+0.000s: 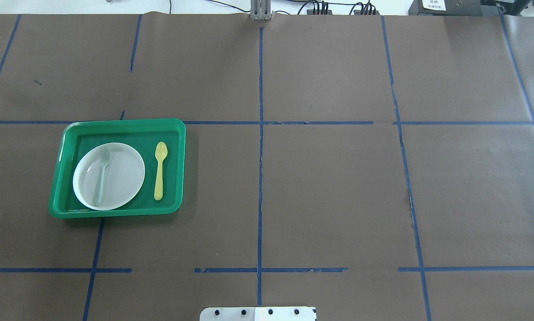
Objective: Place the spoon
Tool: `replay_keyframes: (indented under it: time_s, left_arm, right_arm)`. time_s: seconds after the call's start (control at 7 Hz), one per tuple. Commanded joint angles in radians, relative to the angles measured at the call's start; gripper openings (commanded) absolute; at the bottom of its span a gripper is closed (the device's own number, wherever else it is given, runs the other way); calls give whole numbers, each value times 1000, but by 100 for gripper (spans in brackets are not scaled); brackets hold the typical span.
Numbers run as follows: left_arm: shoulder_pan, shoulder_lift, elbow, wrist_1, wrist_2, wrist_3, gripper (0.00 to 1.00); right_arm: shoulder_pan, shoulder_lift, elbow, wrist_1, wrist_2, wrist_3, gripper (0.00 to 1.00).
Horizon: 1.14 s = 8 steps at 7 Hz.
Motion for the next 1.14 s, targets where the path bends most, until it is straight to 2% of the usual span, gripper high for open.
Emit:
replay_keyframes:
  time_s: [0.0, 1.0]
  left_arm:
    - [0, 0, 0, 0, 0, 0, 100]
    - [0, -12, -2, 0, 2, -2, 100]
  right_arm:
    - [0, 0, 0, 0, 0, 0, 100]
    - [0, 0, 0, 0, 0, 0, 100]
